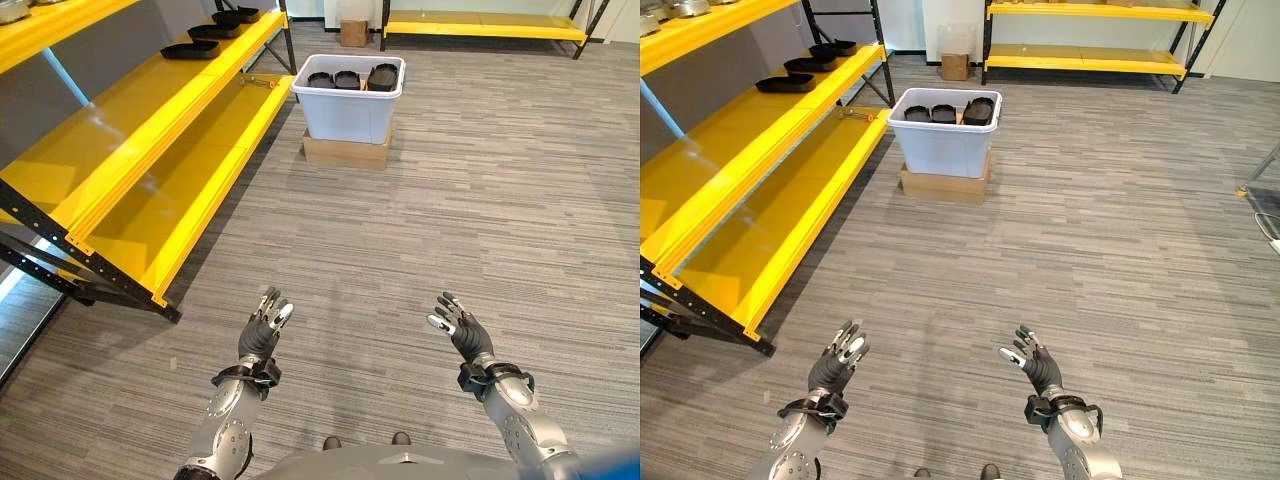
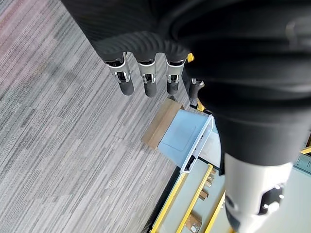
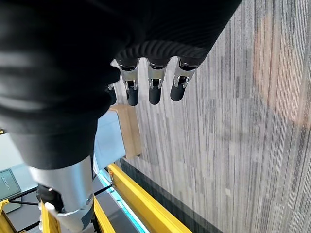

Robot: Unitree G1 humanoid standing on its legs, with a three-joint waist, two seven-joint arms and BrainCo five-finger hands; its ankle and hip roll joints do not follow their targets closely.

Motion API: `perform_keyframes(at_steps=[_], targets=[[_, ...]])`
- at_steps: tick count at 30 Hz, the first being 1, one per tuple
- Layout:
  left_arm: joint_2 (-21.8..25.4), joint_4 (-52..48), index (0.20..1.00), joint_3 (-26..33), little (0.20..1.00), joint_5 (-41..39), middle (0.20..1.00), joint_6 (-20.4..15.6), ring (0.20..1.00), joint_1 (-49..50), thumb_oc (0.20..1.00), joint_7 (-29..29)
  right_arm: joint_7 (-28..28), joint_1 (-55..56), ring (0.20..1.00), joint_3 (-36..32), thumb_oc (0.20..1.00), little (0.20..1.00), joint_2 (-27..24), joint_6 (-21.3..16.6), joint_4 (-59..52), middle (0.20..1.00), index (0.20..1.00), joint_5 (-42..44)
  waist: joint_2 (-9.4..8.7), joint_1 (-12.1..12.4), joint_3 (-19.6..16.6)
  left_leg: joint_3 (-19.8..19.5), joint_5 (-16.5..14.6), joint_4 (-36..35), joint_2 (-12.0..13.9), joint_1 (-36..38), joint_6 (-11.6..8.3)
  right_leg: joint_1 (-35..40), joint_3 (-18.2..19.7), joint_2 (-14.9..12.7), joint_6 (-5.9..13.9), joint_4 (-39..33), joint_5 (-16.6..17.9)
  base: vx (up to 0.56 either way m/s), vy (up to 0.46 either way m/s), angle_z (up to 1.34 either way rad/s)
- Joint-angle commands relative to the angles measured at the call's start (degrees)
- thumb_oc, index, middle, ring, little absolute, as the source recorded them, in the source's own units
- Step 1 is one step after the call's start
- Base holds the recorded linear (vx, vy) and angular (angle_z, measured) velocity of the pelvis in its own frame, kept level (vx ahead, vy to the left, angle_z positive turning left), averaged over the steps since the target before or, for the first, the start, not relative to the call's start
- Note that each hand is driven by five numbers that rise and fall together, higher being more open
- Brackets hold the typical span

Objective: Move parts from the plastic box to the shelf.

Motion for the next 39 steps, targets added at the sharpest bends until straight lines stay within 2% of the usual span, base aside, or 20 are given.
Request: perform_keyframes(at_steps=[1,25,39], targets=[[2.0,-2.0,1.000,1.6,1.000,3.4,1.000,-2.8,1.000,-2.0,1.000,-0.1,0.9,-1.9,1.000,1.0,1.000,1.000,0.4,-2.3,-1.0,1.000,1.000,1.0,-2.29,-0.4,-1.5,-1.8,-0.2,0.2,3.2,-1.9,-2.61,1.2,-1.4,-4.5,4.79,0.9,-0.4,0.00,0.000,0.00],[2.5,-1.2,1.000,0.2,1.000,5.3,1.000,-1.7,1.000,-2.3,1.000,-0.7,1.3,-1.7,1.000,1.8,1.000,1.000,0.7,-1.7,-1.3,1.000,1.000,1.7,-2.11,-0.5,-1.6,-1.9,-0.5,0.2,2.8,-1.8,-2.28,1.4,-1.1,-4.9,4.89,0.6,-0.4,0.00,0.000,0.00],[2.7,-1.4,1.000,0.4,1.000,4.6,1.000,-2.0,1.000,-2.6,1.000,-0.8,1.7,-3.2,1.000,2.8,1.000,1.000,0.5,-1.6,-0.3,1.000,1.000,1.1,-2.78,0.0,-0.9,-1.6,-1.3,1.0,1.9,-2.8,-1.54,0.8,-1.1,-5.7,5.62,0.6,0.1,0.01,0.019,0.00]])
